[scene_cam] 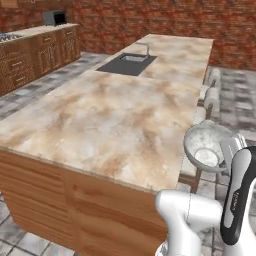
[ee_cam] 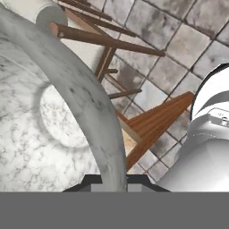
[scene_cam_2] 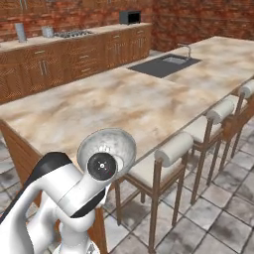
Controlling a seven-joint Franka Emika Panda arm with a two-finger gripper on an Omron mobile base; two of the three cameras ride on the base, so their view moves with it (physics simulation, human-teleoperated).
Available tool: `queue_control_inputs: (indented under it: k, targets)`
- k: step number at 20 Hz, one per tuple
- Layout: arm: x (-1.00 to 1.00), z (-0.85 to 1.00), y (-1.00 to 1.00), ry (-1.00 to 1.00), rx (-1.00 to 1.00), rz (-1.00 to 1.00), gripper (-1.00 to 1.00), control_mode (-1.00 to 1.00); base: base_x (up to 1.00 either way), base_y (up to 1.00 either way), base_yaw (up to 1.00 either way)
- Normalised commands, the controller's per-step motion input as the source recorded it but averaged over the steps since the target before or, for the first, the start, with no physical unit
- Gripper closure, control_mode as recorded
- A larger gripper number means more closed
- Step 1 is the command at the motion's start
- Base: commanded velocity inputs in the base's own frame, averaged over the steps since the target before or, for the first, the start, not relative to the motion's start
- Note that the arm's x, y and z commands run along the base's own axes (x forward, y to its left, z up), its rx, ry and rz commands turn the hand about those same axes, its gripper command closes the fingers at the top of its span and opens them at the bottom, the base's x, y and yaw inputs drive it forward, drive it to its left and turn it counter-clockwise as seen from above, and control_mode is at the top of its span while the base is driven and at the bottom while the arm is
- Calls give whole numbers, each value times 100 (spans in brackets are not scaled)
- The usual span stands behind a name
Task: Pick up the bowls from the cabinet and place each bowl in front of a stool on the dining counter.
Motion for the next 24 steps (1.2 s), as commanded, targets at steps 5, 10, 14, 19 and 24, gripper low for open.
queue_control_inputs:
  k: [5,10,14,19,24]
  targets:
    - [0,0,0,0,0,0,100,100,26,-100,59]
    - [0,0,0,0,0,0,100,100,7,-100,61]
    - [0,0,0,0,0,0,100,100,8,-96,65]
    - [0,0,0,0,0,0,100,100,15,-94,64]
    - [0,0,0,0,0,0,100,100,38,-94,49]
